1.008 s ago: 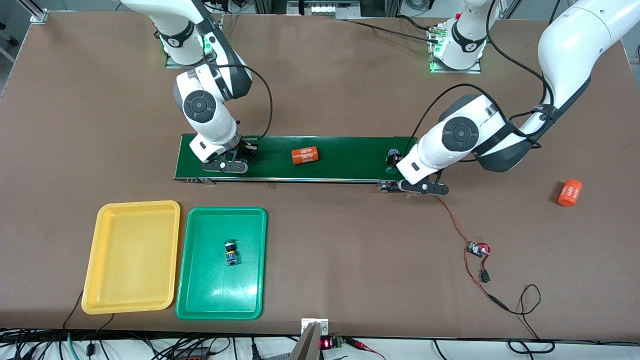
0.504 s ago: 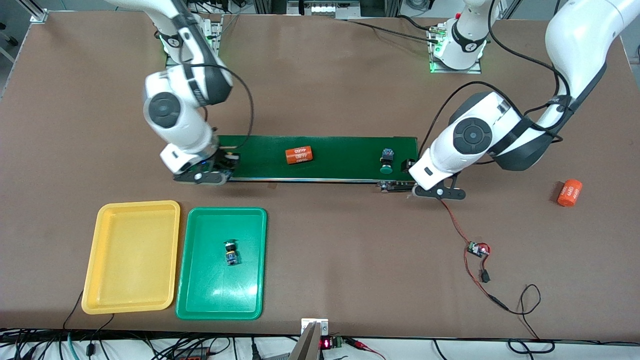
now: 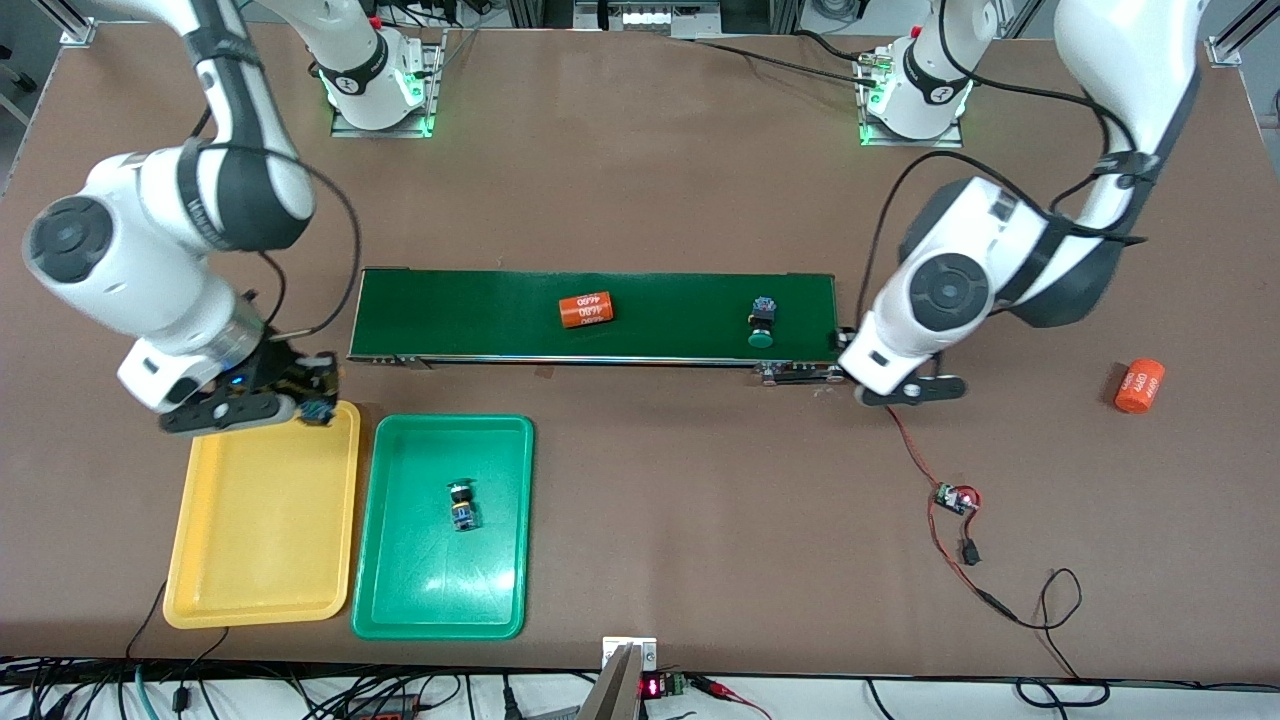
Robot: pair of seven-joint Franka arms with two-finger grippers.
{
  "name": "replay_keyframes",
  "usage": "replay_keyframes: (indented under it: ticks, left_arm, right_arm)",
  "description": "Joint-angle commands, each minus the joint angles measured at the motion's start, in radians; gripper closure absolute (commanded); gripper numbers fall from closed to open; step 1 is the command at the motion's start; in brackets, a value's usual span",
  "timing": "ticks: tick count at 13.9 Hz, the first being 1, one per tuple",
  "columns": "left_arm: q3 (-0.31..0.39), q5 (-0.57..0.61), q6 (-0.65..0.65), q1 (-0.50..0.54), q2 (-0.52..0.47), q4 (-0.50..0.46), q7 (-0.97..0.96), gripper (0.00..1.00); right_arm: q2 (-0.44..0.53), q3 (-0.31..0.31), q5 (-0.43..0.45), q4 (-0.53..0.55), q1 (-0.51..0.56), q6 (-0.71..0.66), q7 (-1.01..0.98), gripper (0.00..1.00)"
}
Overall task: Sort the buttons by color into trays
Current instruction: 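Carry the button to the yellow tray while the left gripper reaches the cylinder, then drop the button into the yellow tray while the left gripper grasps the cylinder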
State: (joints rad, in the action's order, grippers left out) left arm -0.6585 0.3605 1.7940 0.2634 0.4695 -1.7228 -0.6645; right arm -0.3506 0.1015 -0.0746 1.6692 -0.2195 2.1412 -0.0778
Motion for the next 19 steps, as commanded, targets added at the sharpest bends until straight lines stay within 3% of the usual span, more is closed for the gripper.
replay_keyframes:
  ticks: [1,4,6,11,12,14,18,19]
  left_arm:
    - [0.118,-0.051,-0.035,-0.013,-0.051,0.000,0.039,0.00]
    - [0.242,-0.147,-0.030,-0.050,-0.058,0.006,0.101,0.00]
    - [0.344,-0.156,-0.018,-0.087,-0.060,0.011,0.217,0.00]
    - [0.537,-0.147,0.089,-0.070,-0.072,0.008,0.601,0.00]
    - [0.559,-0.146,0.114,-0.044,-0.066,0.006,0.670,0.00]
    - [0.557,-0.147,0.128,0.067,-0.042,0.005,0.788,0.00]
    - [0.559,-0.152,0.217,0.184,0.033,-0.023,0.966,0.00]
    - [0.559,-0.146,0.225,0.216,0.056,-0.023,1.065,0.00]
  right_arm:
    - [-0.120,-0.016,-0.011,-0.127,0.061,-0.026,-0.111,0.91]
    - [-0.177,-0.016,-0.008,-0.184,0.101,-0.018,-0.181,0.91]
    - [-0.227,-0.016,-0.008,-0.221,0.135,-0.012,-0.227,0.91]
    - [-0.327,-0.016,-0.008,-0.255,0.180,0.078,-0.303,0.89]
    - [-0.341,-0.016,-0.008,-0.255,0.184,0.095,-0.303,0.89]
    - [-0.360,-0.014,-0.007,-0.253,0.186,0.111,-0.303,0.80]
    - [-0.378,-0.014,-0.010,-0.252,0.193,0.123,-0.303,0.64]
    - [-0.380,-0.016,-0.011,-0.252,0.196,0.135,-0.303,0.54]
